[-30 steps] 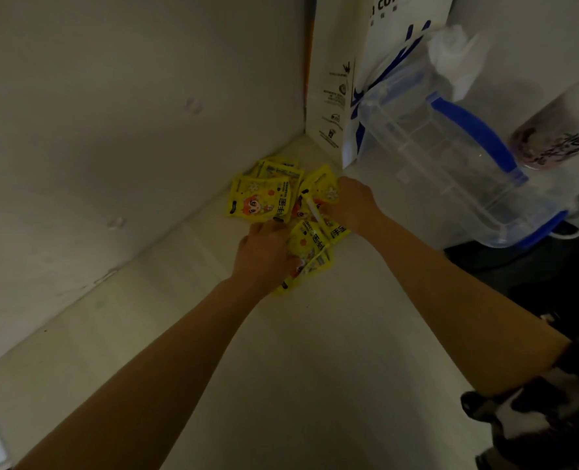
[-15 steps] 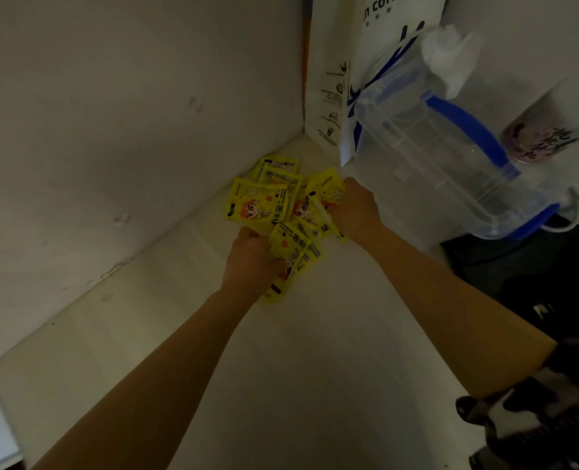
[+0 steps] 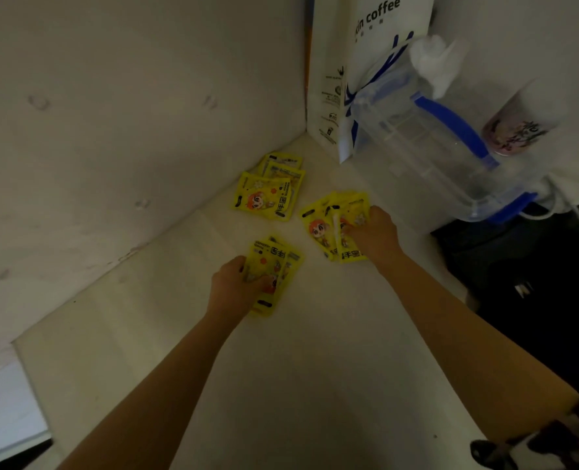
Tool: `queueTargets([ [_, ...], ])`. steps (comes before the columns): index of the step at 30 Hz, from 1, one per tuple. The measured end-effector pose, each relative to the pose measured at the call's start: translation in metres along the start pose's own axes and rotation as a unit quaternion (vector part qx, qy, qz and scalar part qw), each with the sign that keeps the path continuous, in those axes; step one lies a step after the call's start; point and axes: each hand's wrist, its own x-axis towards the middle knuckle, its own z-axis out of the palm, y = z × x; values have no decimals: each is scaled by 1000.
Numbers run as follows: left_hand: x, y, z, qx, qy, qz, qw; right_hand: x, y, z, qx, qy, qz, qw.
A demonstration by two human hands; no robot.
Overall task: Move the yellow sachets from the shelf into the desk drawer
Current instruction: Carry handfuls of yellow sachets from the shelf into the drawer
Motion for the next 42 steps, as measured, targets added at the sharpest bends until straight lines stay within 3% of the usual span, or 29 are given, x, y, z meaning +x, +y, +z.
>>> queueTargets([
  [9, -46, -35, -4, -148, 39, -48, 987, -59, 33, -10, 36, 11, 27, 999],
  [24, -86, -64, -9, -162, -7, -40, 986, -122, 64, 6, 17, 24, 71, 997],
  [30, -95, -71, -17, -193, -33, -14, 981, -147, 65, 6, 0, 72, 70, 995],
  [42, -137, -78, -11, -205, -162, 55, 964, -270, 122, 14, 88, 178, 205, 958],
])
